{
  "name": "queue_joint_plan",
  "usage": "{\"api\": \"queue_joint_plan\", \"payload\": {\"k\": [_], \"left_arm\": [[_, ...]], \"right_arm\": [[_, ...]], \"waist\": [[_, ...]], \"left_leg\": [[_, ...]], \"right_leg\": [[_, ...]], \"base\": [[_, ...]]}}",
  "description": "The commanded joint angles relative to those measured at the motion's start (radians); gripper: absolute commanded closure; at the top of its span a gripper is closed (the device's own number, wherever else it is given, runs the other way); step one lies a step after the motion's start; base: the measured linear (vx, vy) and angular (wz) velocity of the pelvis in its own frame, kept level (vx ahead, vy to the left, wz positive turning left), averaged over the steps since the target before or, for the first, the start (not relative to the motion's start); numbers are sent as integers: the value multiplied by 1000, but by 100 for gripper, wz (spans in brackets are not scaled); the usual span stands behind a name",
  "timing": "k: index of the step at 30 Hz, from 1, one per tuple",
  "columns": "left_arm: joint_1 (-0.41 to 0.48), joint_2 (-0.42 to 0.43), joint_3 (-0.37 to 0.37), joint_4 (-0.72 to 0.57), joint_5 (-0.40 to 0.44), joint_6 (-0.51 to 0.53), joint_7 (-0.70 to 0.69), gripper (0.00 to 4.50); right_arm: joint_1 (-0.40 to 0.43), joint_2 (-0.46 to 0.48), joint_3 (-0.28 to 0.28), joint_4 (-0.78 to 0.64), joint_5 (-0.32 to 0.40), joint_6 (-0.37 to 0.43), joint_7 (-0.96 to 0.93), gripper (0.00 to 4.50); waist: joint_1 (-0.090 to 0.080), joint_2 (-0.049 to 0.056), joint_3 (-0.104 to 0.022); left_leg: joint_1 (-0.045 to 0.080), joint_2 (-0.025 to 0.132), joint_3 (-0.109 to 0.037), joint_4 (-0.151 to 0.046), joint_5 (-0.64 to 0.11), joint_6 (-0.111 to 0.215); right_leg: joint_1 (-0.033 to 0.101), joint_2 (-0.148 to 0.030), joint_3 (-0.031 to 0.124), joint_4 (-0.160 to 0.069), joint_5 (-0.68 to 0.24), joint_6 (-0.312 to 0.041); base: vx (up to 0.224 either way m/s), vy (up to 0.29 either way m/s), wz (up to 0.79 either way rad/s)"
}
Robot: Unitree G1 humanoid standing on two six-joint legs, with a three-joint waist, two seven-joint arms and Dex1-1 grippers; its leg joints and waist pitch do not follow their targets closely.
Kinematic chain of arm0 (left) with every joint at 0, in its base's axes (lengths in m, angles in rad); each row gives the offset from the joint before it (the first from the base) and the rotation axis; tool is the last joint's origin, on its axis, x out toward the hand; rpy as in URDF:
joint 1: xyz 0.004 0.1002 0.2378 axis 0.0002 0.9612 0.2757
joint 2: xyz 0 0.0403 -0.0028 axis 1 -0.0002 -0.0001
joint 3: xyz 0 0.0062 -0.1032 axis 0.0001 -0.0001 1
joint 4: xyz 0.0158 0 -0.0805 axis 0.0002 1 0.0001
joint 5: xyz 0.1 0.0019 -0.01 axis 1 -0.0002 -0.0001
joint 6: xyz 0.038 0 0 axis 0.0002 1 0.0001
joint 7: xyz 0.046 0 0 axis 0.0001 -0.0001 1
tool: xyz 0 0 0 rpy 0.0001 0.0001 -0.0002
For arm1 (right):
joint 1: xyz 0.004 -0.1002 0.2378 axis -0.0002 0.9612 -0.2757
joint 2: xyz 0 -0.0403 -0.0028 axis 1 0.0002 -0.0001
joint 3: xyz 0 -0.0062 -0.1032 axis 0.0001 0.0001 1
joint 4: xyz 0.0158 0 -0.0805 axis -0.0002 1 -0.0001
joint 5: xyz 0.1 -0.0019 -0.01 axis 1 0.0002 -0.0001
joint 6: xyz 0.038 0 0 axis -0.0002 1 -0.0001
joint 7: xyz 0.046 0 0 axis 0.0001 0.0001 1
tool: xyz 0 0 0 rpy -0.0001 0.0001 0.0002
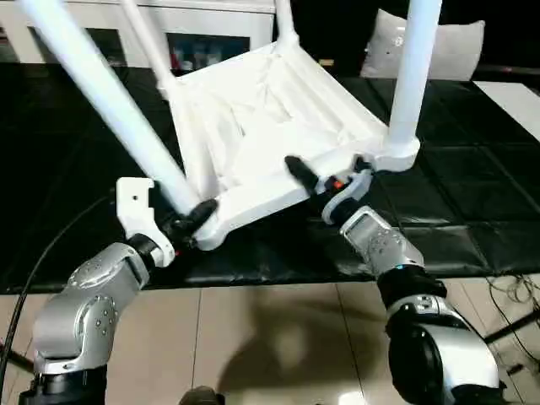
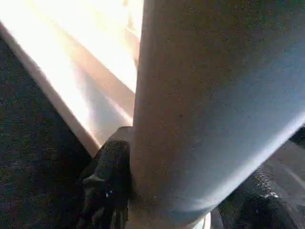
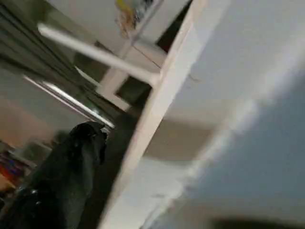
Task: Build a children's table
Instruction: Flip table
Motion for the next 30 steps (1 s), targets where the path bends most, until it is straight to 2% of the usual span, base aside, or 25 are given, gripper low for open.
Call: {"api": "queue_joint_plan", "payload": {"k": [1, 2, 3, 8, 14, 18, 19, 26, 28, 30], "left_arm": [[0, -24, -63, -20, -103, 24, -85, 242], [5, -22, -63, -23, -102, 25, -89, 242], [7, -20, -62, -25, -101, 24, -90, 242], [15, -13, -58, -22, -91, 22, -96, 242], [19, -10, -60, -21, -87, 20, -101, 242], [21, -5, -63, -19, -80, 13, -103, 242], [22, -4, -64, -19, -75, 8, -102, 242], [28, 14, -70, -13, -43, -29, -102, 242], [35, 32, -74, -8, -22, -47, -105, 186], [44, 44, -70, -13, -17, -61, -112, 169]], "right_arm": [[-47, 11, -3, -2, 33, 13, 34, 39], [-56, 12, -18, 13, 46, 15, 42, 39], [-61, 13, -31, 23, 53, 14, 50, 61], [-69, 2, -58, 51, 63, 22, 44, 104], [-71, -12, -61, 80, 49, 15, 43, 157], [-71, -11, -64, 94, 35, 1, 44, 178], [-71, -11, -65, 96, 34, -1, 44, 198], [-74, -16, -81, 108, 35, -19, 19, 221], [-76, -24, -90, 116, 29, -50, 0, 227], [-77, -33, -97, 115, 24, -83, -10, 234]], "waist": [[-1, 4, -71], [-1, 2, -71], [-3, 1, -72], [-7, 2, -71], [-6, 2, -72], [-6, 2, -73], [-6, 3, -73], [-7, 2, -74], [-6, 4, -75], [-6, 5, -77]], "left_leg": [[18, 73, -21, -63, 28, 76], [19, 73, -21, -63, 29, 78], [18, 72, -21, -62, 32, 81], [19, 73, -21, -62, 35, 82], [19, 73, -20, -61, 37, 80], [19, 73, -20, -60, 41, 82], [20, 73, -21, -60, 44, 84], [19, 73, -20, -57, 60, 94], [19, 73, -21, -57, 58, 93], [19, 72, -21, -56, 64, 90]], "right_leg": [[54, -112, 62, -55, 158, -256], [54, -112, 62, -55, 158, -256], [54, -112, 62, -54, 157, -260], [53, -111, 61, -55, 149, -260], [53, -112, 61, -55, 145, -261], [54, -112, 60, -54, 148, -262], [53, -112, 60, -54, 152, -263], [53, -111, 60, -50, 177, -269], [53, -112, 59, -50, 172, -267], [53, -112, 59, -48, 178, -269]], "base": [[0, 0, 0], [0, 0, 0], [0, 0, 0], [0, 0, 0], [0, 0, 0], [0, 0, 0], [0, 0, 0], [0, 0, 0], [0, 0, 0], [0, 0, 0]]}}
